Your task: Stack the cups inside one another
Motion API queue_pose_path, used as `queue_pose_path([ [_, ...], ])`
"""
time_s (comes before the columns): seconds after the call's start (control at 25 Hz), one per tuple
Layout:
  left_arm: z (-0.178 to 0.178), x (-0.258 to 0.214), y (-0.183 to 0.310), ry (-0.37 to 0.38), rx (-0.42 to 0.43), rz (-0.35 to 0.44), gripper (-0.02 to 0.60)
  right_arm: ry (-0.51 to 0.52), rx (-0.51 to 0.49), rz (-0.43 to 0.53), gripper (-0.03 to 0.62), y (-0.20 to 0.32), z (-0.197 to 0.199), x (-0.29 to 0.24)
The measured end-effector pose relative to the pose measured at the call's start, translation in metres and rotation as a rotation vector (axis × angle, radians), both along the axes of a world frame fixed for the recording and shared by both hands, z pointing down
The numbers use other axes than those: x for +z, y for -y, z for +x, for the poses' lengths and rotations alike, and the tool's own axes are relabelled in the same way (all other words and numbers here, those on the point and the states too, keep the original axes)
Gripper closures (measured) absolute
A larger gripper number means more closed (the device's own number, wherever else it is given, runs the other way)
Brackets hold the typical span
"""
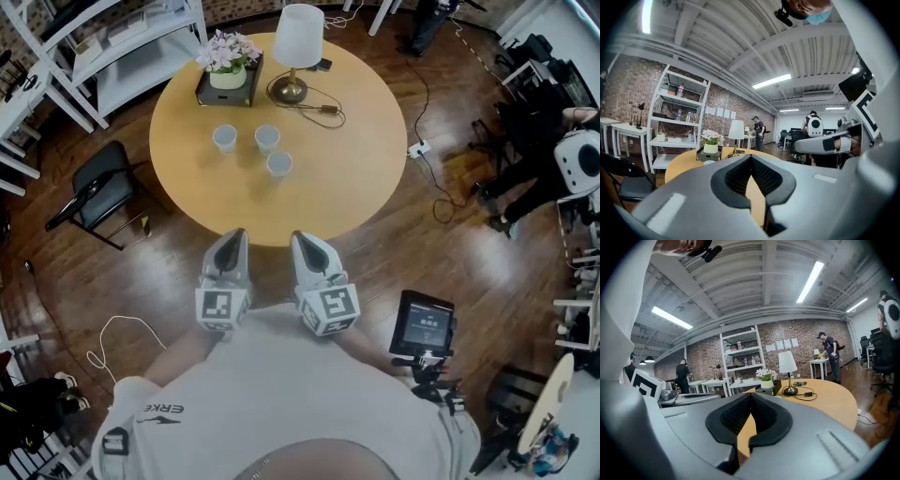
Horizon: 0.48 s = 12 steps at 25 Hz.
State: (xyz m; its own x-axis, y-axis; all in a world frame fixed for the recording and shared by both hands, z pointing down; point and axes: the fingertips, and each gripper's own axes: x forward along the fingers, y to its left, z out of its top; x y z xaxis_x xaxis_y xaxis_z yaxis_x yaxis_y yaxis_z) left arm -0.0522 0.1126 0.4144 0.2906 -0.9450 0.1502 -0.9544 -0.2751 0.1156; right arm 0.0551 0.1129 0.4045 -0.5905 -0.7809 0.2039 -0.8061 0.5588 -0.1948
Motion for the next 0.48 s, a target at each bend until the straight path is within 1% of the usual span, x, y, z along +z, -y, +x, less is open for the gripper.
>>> queue_pose_path([
  [0.12, -0.019, -0.002, 0.031, -0.004, 0.028, 0.014, 0.580, -0.009, 0.033, 0.003, 0.580, 0.026, -0.018, -0.003],
  [0.24, -0.040, 0.001, 0.058, 0.008, 0.050, 0.039, 0.580, -0.018, 0.067, 0.002, 0.580, 0.049, -0.033, -0.004],
  [0.48, -0.067, 0.001, 0.099, -0.002, 0.104, 0.043, 0.580, -0.028, 0.140, -0.014, 0.580, 0.082, -0.055, -0.002],
])
